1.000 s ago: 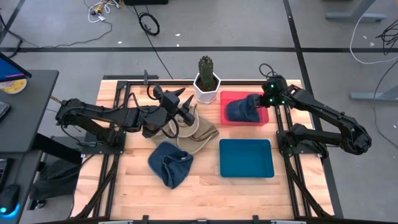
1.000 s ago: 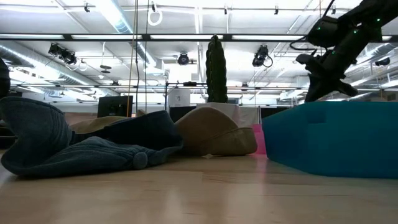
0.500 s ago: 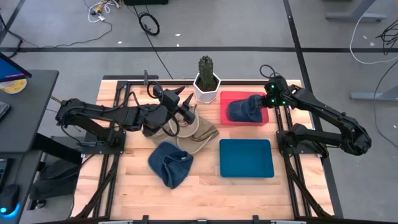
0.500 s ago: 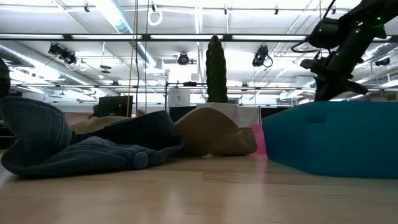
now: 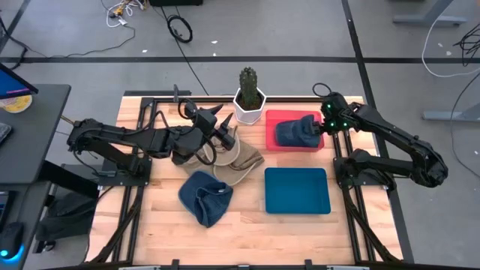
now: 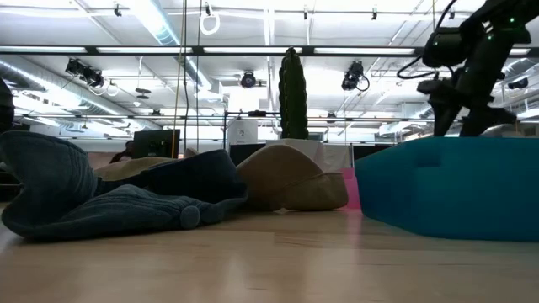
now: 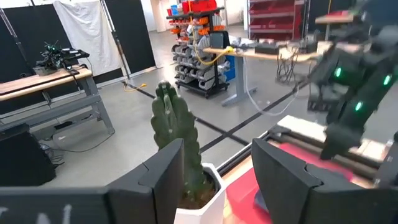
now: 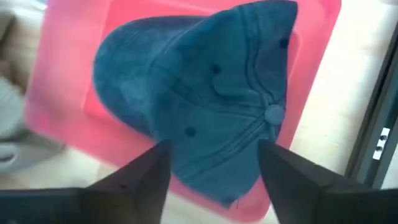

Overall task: Pick & Place hat
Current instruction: Put the blue cap into the pink bin

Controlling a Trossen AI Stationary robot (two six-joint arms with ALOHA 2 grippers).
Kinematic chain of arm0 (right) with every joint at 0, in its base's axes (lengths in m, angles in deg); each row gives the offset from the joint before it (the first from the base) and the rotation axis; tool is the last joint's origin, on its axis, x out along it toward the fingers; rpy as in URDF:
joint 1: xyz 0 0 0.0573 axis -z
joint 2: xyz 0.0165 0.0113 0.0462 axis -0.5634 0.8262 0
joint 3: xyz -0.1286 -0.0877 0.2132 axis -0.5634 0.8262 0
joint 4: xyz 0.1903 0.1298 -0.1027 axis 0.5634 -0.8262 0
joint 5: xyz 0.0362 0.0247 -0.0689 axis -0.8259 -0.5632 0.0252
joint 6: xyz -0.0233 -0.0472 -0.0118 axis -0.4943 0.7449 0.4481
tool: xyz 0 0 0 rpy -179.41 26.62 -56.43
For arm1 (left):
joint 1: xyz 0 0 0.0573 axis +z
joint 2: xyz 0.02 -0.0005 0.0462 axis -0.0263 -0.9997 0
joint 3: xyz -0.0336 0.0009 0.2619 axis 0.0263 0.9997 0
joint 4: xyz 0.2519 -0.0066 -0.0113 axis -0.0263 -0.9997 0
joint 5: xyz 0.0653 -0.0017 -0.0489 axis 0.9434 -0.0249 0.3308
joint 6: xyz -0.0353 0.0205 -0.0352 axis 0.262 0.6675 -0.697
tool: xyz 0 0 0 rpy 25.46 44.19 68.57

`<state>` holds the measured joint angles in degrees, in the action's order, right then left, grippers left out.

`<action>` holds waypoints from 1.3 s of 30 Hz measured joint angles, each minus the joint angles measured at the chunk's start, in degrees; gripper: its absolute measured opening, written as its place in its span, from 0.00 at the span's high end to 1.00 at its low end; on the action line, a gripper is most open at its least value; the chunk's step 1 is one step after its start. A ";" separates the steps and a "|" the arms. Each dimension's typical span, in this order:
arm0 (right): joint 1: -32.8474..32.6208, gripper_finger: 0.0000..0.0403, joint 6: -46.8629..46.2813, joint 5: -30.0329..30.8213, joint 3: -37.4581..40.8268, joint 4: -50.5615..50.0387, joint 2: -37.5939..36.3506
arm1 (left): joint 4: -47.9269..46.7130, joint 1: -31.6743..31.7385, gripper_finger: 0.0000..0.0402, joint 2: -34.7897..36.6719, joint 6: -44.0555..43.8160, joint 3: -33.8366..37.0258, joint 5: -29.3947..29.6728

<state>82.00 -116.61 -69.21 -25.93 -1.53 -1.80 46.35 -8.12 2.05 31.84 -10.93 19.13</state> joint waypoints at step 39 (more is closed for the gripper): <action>-1.47 0.35 3.78 -27.48 5.72 12.66 -8.41 | -56.10 1.23 0.52 0.02 -66.16 21.81 -60.68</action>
<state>80.52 -112.83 -96.69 -20.22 11.13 -10.22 -9.75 -6.89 2.07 -34.32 10.88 -41.55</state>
